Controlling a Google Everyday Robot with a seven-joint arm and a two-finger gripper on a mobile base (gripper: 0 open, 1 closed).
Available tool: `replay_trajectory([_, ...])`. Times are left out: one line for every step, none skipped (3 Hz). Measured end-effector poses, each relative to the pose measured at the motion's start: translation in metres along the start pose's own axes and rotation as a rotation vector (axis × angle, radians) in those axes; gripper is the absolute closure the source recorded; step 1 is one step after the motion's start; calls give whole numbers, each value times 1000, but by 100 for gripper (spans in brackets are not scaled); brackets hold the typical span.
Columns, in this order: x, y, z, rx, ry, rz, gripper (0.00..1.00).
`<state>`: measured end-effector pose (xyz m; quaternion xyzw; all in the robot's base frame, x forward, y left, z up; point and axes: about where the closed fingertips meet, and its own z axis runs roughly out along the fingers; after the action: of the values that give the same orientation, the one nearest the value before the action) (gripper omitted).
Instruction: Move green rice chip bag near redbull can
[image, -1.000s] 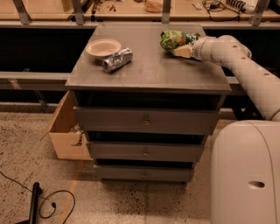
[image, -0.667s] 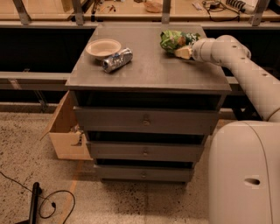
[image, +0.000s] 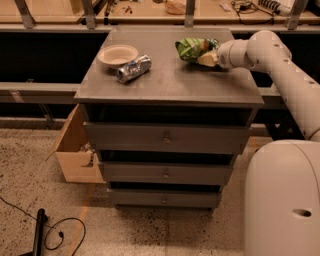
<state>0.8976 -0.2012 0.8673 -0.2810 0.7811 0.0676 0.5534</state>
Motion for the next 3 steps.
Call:
replay_trajectory([-13, 40, -19, -130, 18, -12, 100])
replay_trajectory([-9, 83, -29, -244, 52, 1, 100])
replay_trajectory([-5, 131, -33, -360, 69, 25, 99])
